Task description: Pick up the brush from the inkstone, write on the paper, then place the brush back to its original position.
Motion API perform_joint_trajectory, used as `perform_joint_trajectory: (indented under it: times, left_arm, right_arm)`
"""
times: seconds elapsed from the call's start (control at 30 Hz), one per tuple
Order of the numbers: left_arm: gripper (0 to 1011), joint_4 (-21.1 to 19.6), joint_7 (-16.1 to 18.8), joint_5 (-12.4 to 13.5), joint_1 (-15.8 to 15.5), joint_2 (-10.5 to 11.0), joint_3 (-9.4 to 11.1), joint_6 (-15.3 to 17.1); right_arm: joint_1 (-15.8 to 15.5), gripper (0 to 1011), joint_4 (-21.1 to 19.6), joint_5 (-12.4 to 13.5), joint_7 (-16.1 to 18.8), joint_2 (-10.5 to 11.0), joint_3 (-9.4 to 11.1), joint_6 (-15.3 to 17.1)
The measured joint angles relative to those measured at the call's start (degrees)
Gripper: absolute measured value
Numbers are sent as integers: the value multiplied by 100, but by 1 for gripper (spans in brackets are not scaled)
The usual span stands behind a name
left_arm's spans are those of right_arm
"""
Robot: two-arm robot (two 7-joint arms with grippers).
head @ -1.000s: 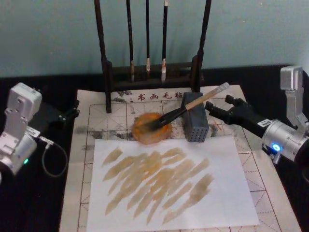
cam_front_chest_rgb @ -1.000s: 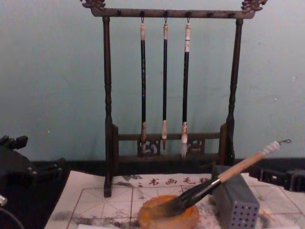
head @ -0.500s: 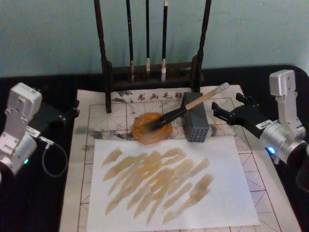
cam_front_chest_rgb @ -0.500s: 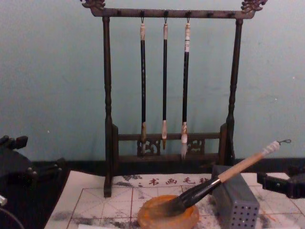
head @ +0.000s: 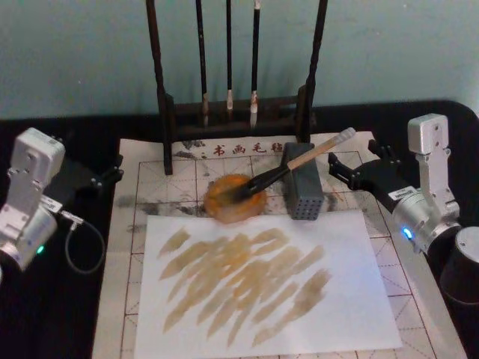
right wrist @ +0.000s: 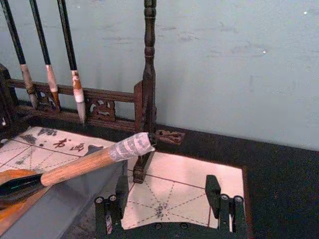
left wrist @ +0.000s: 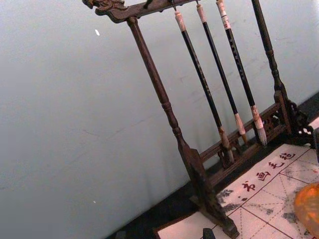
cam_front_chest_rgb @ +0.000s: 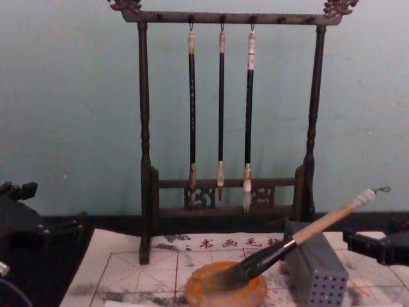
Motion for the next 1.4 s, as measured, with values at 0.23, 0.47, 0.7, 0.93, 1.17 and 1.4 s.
perform_joint_trajectory:
  times: [0.23,0.47,0.7,0.93,1.17,1.4]
  left_arm:
    - [1001,0,0,0,0,0,0,0]
    - [1001,0,0,0,0,0,0,0]
    - [1001,0,0,0,0,0,0,0]
    - [1001,0,0,0,0,0,0,0]
    - [1001,0,0,0,0,0,0,0]
    - [1001,0,0,0,0,0,0,0]
  right_arm:
    - [0,1000,-3,-4,0,8,-9,0]
    - [1,1000,-6,-7,1,14,-19,0]
    - [3,1000,-10,-10,2,17,-23,0]
    - [3,1000,-13,-10,4,21,-27,1]
    - [3,1000,-14,-10,7,24,-28,3]
    - [3,1000,-14,-10,8,23,-29,5]
